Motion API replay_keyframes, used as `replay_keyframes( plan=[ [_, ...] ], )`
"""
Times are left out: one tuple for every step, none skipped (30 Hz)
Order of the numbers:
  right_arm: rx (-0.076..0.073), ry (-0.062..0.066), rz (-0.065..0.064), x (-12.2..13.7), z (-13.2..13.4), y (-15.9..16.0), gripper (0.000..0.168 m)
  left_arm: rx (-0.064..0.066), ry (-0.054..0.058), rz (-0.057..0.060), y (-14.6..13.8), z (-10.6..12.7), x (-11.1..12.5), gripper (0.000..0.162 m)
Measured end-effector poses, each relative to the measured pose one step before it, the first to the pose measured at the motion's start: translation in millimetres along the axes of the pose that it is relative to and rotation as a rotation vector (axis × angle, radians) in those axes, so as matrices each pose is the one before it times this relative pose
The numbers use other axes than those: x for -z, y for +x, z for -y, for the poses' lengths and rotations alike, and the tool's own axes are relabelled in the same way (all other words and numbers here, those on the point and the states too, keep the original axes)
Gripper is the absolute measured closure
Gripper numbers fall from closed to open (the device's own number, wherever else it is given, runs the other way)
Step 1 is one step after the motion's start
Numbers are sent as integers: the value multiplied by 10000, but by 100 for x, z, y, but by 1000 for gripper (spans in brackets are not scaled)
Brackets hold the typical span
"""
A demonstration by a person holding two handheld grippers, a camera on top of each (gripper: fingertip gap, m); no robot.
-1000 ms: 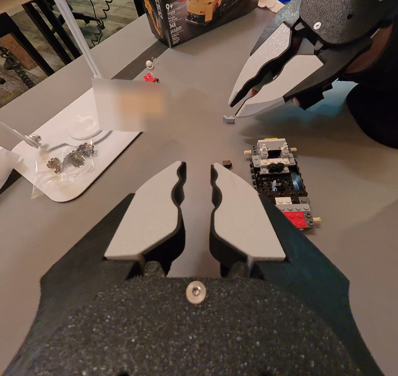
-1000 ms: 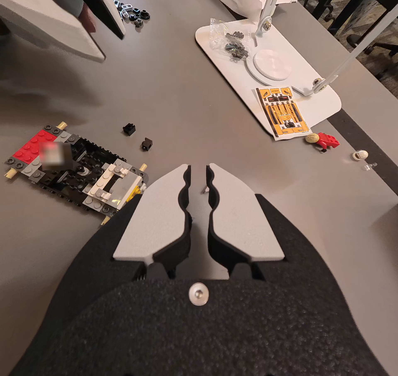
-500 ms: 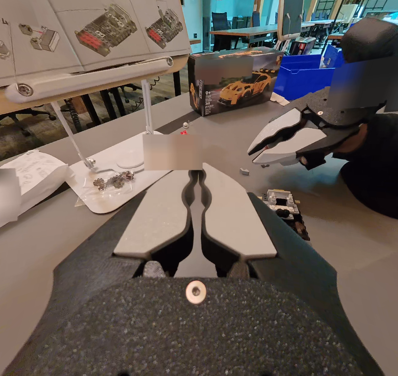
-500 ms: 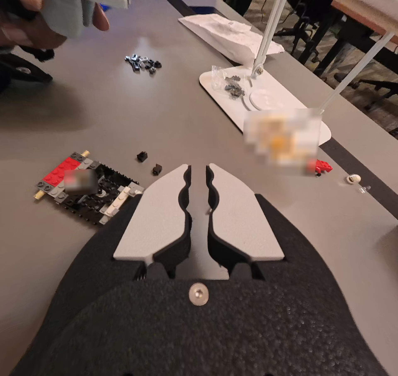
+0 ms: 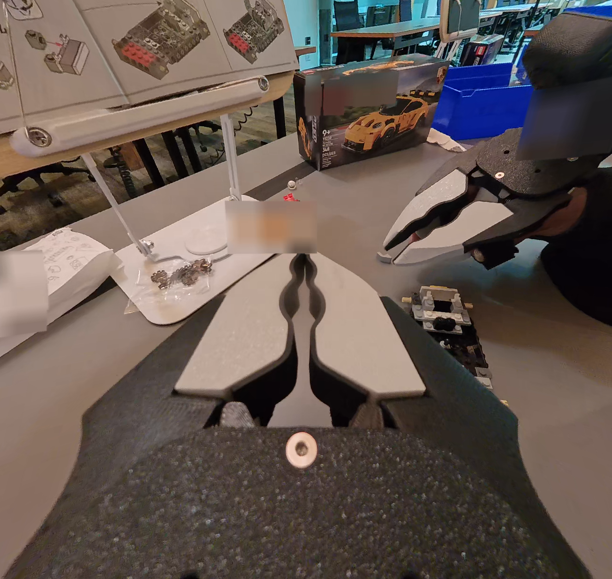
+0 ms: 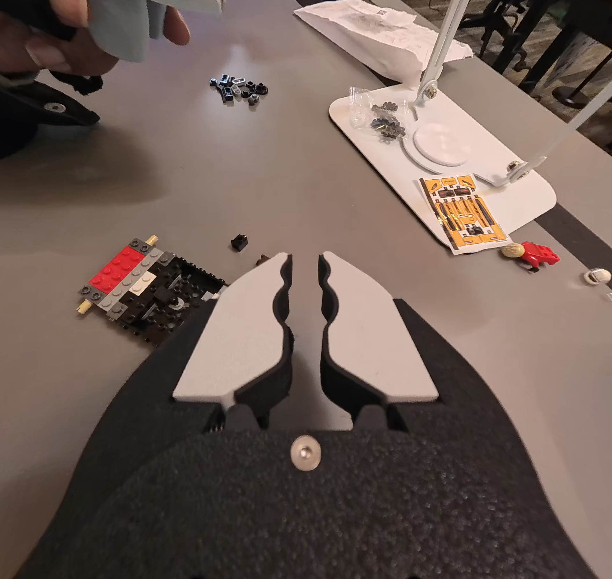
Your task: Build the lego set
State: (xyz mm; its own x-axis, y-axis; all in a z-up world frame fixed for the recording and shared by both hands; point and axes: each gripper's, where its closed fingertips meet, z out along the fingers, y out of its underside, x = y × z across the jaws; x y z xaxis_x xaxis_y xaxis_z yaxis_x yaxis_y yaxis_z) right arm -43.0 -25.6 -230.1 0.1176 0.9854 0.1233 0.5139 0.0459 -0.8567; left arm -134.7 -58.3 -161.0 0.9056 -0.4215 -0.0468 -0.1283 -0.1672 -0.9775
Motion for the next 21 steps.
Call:
replay_keyframes(
  plan=[
    [-11,-37,17,-55,-4,-11,154,-18,-13,6,10,4,10,162],
    [-3,-63,36,-51,-4,-31,154,-12,-11,10,-9,0,-7,162],
    [13,-96,23,-56,-16,-5,154,-8,-12,-3,12,-12,-8,162],
    [50,-132,40,-73,-22,-6,154,-10,-32,-8,1,-51,-34,162],
    [108,-186,88,-81,-41,-60,154,-21,-44,-1,-5,-83,-34,162],
    [146,-250,118,-113,-85,-86,154,-30,-63,-14,-1,-138,-69,162],
    [164,-224,73,-142,20,-28,154,-28,-114,-39,36,-227,-106,162],
    [181,-226,202,-175,78,-235,154,-24,-157,-62,63,-315,-148,161],
    [185,-294,312,-225,68,-406,154,-26,-171,-70,82,-342,-170,160],
    [199,-322,258,-281,70,-329,154,-45,-157,-77,123,-355,-192,158],
    [206,-293,175,-298,122,-206,154,-56,-185,-72,116,-396,-205,156],
    [147,-306,181,-340,79,-197,154,-66,-200,-45,86,-402,-215,155],
    [71,-407,329,-383,-124,-341,154,-86,-166,-23,77,-345,-190,154],
    [57,-472,245,-366,-286,-155,154,-97,-139,-12,86,-296,-168,154],
    [50,-449,125,-343,-341,53,154,-104,-122,0,77,-230,-139,153],
    [-12,-486,304,-291,-436,-186,154,-111,-103,6,72,-188,-105,153],
    [-36,-428,326,-235,-344,-238,154,-109,-80,12,76,-125,-83,153],
    [7,-272,153,-205,-128,-99,154,-97,-49,12,57,-71,-61,153],
    [44,-205,133,-201,-27,-155,154,-72,-33,-9,73,-39,-52,153],
    [61,-205,129,-238,-24,-211,154,-37,-35,-35,88,-47,-52,153],
    [65,-129,-2,-272,69,-37,154,-1,-29,-44,72,-48,-52,153]
  ],
)
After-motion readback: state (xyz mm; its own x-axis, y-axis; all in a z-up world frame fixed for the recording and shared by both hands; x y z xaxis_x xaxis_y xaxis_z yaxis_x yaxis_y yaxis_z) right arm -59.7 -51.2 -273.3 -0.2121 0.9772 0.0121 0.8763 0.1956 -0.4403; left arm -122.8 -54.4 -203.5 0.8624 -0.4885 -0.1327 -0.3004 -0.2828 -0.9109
